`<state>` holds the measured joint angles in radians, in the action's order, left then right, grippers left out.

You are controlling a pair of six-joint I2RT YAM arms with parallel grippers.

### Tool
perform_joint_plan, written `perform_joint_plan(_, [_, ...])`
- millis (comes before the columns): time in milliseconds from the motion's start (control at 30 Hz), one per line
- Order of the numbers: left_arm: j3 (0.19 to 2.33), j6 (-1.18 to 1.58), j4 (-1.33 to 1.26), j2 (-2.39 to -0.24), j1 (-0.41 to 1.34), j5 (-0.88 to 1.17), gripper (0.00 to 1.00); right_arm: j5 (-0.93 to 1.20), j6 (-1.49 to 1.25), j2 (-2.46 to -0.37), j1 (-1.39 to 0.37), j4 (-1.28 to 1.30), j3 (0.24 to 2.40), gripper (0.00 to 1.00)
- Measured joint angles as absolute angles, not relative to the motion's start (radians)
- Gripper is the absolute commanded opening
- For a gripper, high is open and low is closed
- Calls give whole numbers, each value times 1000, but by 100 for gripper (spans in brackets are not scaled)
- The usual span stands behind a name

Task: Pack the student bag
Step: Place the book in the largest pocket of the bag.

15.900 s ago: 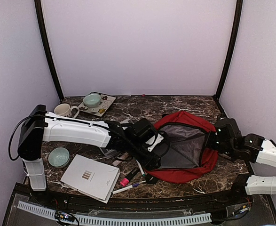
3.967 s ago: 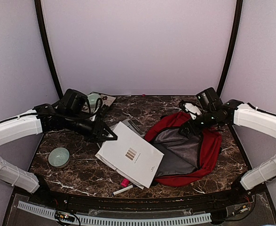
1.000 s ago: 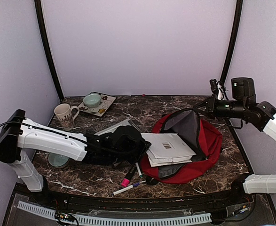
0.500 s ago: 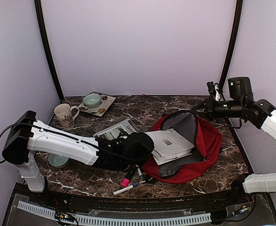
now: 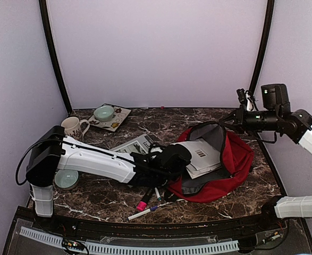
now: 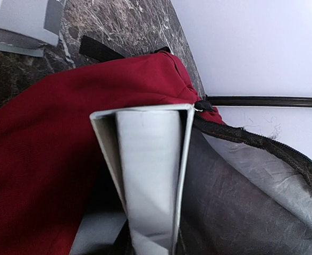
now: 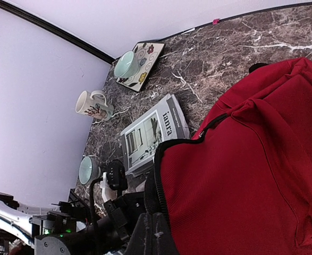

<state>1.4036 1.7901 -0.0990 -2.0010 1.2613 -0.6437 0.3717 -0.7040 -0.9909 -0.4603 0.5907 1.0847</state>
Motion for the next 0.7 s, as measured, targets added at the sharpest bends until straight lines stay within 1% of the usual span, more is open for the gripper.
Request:
perform_joint_plan(200, [1414,1711,-224,-2071,1185,-519,0,347,-682,-987,-460,596,1089,0])
perform_joint_plan(400, [1453,1629,-243,-2096,1119,-410,0,340,-665,-990,-460,589,1081,0])
perform_joint_plan(700, [1446,1601,-300,-2122,1100,-334,0,355,-633,-1028,-460,576,1055,0])
